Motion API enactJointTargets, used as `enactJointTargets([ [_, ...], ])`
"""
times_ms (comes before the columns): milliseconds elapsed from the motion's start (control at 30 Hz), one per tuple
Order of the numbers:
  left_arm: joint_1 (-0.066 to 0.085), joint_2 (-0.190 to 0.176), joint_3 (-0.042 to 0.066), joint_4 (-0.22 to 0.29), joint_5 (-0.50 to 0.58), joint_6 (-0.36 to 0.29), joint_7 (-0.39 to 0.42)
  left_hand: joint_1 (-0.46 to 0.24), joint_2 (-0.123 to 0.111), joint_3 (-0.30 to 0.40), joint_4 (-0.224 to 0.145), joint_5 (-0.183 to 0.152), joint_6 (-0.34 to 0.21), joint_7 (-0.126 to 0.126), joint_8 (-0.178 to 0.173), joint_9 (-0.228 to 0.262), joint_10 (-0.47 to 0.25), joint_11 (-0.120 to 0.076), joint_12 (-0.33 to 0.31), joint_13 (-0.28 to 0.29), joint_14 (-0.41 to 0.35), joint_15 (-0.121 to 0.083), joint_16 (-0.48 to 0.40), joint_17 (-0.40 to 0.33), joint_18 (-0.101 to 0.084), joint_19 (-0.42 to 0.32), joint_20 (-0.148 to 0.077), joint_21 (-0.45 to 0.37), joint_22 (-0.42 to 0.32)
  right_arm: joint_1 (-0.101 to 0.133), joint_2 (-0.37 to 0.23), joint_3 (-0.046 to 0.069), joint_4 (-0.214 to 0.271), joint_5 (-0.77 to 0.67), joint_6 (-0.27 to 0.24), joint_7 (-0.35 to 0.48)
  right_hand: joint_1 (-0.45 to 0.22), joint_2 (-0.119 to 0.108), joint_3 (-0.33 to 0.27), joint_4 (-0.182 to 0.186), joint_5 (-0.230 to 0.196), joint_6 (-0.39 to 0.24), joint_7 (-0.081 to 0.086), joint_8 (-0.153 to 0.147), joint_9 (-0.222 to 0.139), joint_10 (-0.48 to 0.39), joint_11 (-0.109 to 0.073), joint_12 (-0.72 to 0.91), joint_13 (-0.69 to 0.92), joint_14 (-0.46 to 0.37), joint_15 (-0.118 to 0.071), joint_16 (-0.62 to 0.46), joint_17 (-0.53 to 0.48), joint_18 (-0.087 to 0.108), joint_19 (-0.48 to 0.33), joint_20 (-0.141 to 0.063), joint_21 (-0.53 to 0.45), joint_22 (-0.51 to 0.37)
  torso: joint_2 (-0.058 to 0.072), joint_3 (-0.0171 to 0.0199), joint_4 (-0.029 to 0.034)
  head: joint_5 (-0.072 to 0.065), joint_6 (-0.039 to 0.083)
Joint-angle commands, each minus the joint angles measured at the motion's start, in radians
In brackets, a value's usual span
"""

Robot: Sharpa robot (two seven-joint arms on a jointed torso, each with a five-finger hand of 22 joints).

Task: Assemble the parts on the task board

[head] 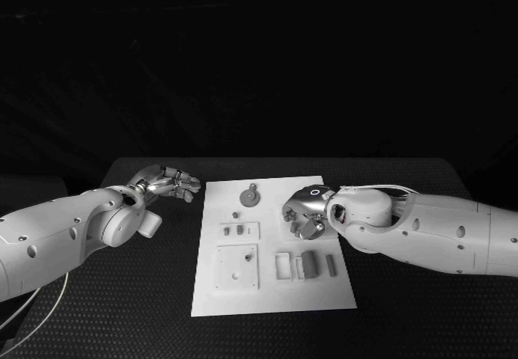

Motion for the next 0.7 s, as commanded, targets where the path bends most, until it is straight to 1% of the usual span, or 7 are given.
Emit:
enactJointTargets([
  [33, 0.001, 0.002, 0.001, 0.001, 0.005, 0.015, 0.014, -0.001, -0.006, -0.005, 0.0, 0.001, 0.0, 0.005, 0.0, -0.002, -0.008, -0.001, -0.001, -0.002, 0.0, 0.008, -0.005, 0.002, 0.01, 0.002, 0.004, -0.007, 0.001, -0.007, 0.007, -0.002, -0.009, -0.029, 0.002, 0.002, 0.002, 0.029, -0.004, -0.023, 0.001, 0.016, 0.005, 0.012, 0.001, 0.034, -0.011, 0.015, 0.007, 0.007, -0.013, 0.004, -0.004, 0.014, 0.008, -0.006, 0.005, 0.018, 0.0, -0.0002, 0.0005, 0.0, 0.0],
  [100, 0.001, 0.002, 0.001, 0.001, 0.005, 0.015, 0.014, -0.001, -0.005, -0.005, 0.0, 0.001, 0.0, 0.005, 0.0, -0.002, -0.008, -0.001, -0.001, -0.002, 0.0, 0.008, -0.005, 0.002, 0.01, 0.002, 0.004, -0.007, 0.002, -0.011, 0.009, -0.002, -0.011, -0.03, -0.007, 0.003, 0.0, 0.053, -0.007, -0.042, 0.002, 0.038, 0.016, 0.023, 0.001, 0.067, -0.022, 0.032, 0.014, 0.022, -0.022, 0.005, -0.007, 0.014, 0.019, -0.01, 0.01, 0.017, 0.0, -0.0003, 0.0007, -0.001, -0.001],
  [167, 0.001, 0.002, 0.001, 0.0, 0.005, 0.016, 0.015, -0.001, -0.005, -0.005, 0.001, 0.001, 0.0, 0.005, 0.0, -0.002, -0.008, -0.001, -0.001, -0.002, 0.0, 0.008, -0.005, 0.002, 0.01, 0.002, 0.004, -0.007, 0.002, -0.013, 0.01, -0.002, -0.012, -0.033, -0.017, 0.005, -0.003, 0.066, -0.007, -0.051, 0.002, 0.053, 0.021, 0.031, 0.001, 0.088, -0.025, 0.042, 0.018, 0.03, -0.026, 0.004, -0.01, 0.014, 0.025, -0.012, 0.011, 0.016, 0.0, -0.0001, 0.0008, -0.001, -0.002],
  [233, 0.001, 0.002, 0.001, 0.0, 0.005, 0.017, 0.014, -0.001, -0.005, -0.005, 0.001, 0.001, 0.0, 0.005, 0.0, -0.002, -0.008, -0.001, -0.001, -0.002, 0.0, 0.008, -0.005, 0.002, 0.01, 0.002, 0.004, -0.007, 0.002, -0.014, 0.011, -0.002, -0.013, -0.034, -0.022, 0.007, -0.005, 0.082, -0.007, -0.064, 0.002, 0.075, 0.02, 0.041, 0.001, 0.116, -0.034, 0.054, 0.026, 0.041, -0.034, 0.003, -0.013, 0.014, 0.034, -0.016, 0.014, 0.016, 0.0, 0.0002, 0.0002, 0.0, -0.003],
  [367, 0.001, 0.002, 0.001, 0.0, 0.005, 0.017, 0.014, -0.002, -0.004, -0.005, 0.001, 0.001, 0.0, 0.005, 0.0, -0.002, -0.008, -0.001, -0.001, -0.002, 0.001, 0.008, -0.005, 0.003, 0.01, 0.002, 0.004, -0.007, 0.002, -0.017, 0.013, -0.002, -0.012, -0.034, -0.029, 0.011, -0.012, 0.094, -0.004, -0.074, 0.002, 0.099, 0.016, 0.051, 0.002, 0.141, -0.044, 0.065, 0.037, 0.054, -0.044, 0.002, -0.015, 0.014, 0.043, -0.02, 0.016, 0.015, 0.0, -0.0004, 0.0001, -0.001, -0.003],
  [533, 0.001, 0.002, 0.001, 0.0, 0.005, 0.018, 0.014, -0.002, -0.004, -0.005, 0.001, 0.001, 0.0, 0.005, 0.0, -0.002, -0.008, -0.001, 0.0, -0.002, 0.001, 0.008, -0.006, 0.003, 0.01, 0.002, 0.004, -0.007, 0.002, -0.02, 0.015, -0.002, -0.013, -0.039, -0.044, 0.009, -0.015, 0.105, -0.002, -0.077, 0.003, 0.117, 0.009, 0.058, 0.004, 0.159, -0.052, 0.072, 0.045, 0.061, -0.051, 0.002, -0.017, 0.014, 0.05, -0.023, 0.017, 0.014, 0.0, 0.0, 0.0004, 0.0, -0.005],
  [700, 0.001, 0.002, 0.001, -0.001, 0.005, 0.018, 0.014, -0.002, -0.004, -0.005, 0.002, 0.001, 0.0, 0.005, 0.0, -0.002, -0.008, -0.001, 0.0, -0.002, 0.001, 0.008, -0.006, 0.004, 0.01, 0.002, 0.004, -0.007, 0.002, -0.021, 0.016, -0.002, -0.013, -0.044, -0.059, 0.006, -0.019, 0.128, 0.001, -0.078, 0.002, 0.131, 0.003, 0.064, 0.005, 0.173, -0.058, 0.077, 0.053, 0.068, -0.057, 0.001, -0.017, 0.014, 0.056, -0.026, 0.018, 0.014, 0.0, -0.0002, 0.0002, 0.0, -0.005],
])
